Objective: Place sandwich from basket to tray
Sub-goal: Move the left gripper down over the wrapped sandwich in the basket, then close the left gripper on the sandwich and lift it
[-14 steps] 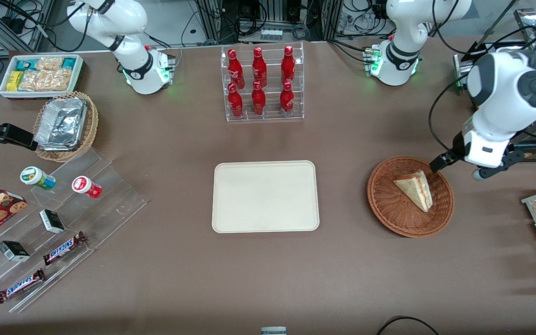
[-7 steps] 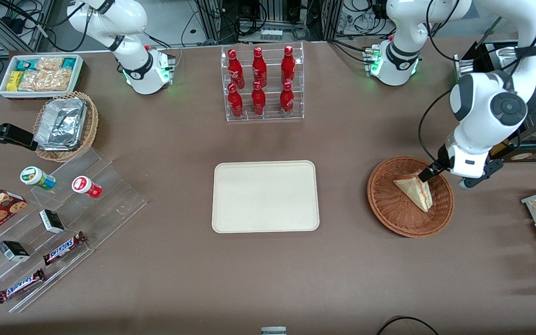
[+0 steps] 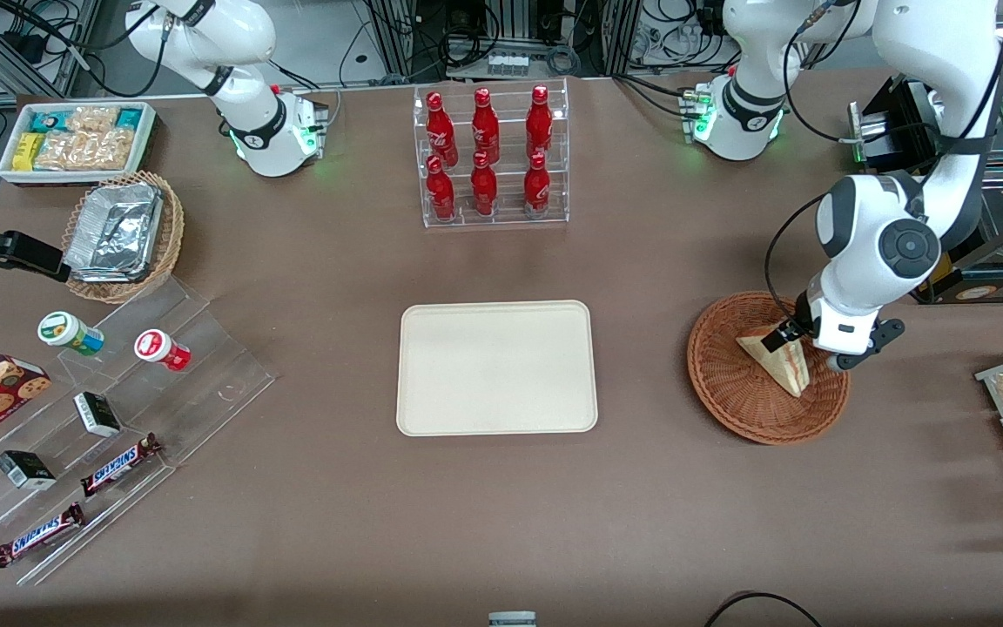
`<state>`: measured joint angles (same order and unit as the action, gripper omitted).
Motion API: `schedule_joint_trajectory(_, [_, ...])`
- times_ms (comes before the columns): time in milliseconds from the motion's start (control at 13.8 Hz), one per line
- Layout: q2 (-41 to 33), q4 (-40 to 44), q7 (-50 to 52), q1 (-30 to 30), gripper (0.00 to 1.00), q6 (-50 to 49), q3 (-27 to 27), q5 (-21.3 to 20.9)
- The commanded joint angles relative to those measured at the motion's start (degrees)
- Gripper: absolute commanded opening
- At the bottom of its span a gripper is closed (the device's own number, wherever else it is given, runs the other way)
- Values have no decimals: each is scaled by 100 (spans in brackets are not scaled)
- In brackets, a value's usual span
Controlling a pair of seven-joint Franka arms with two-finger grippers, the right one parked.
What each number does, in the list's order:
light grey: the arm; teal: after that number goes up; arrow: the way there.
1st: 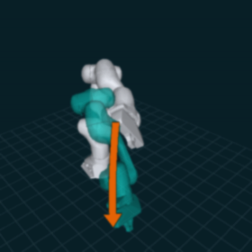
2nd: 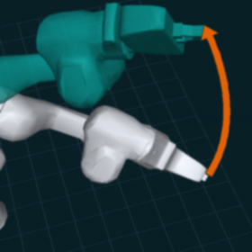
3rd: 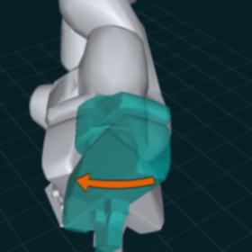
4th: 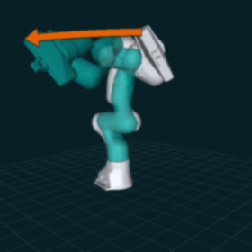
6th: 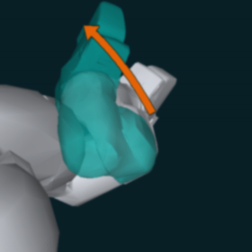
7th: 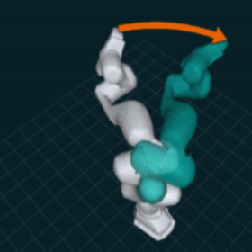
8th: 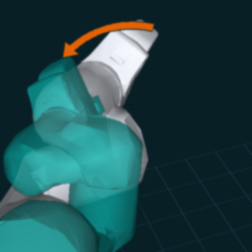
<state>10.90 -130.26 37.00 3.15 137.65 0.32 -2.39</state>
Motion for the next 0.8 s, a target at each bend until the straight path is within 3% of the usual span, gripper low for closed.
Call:
schedule_joint_trajectory(0, [105,9,289,37,62,96,21,10])
schedule_joint_trajectory(73, [96,9,317,37,27,52,73,10])
schedule_joint_trajectory(145, [96,1,317,37,0,34,91,10])
schedule_joint_trajectory(581, [193,246,334,107,0,-44,144,1])
schedule_joint_trajectory(726, [202,631,326,221,0,-569,144,-51])
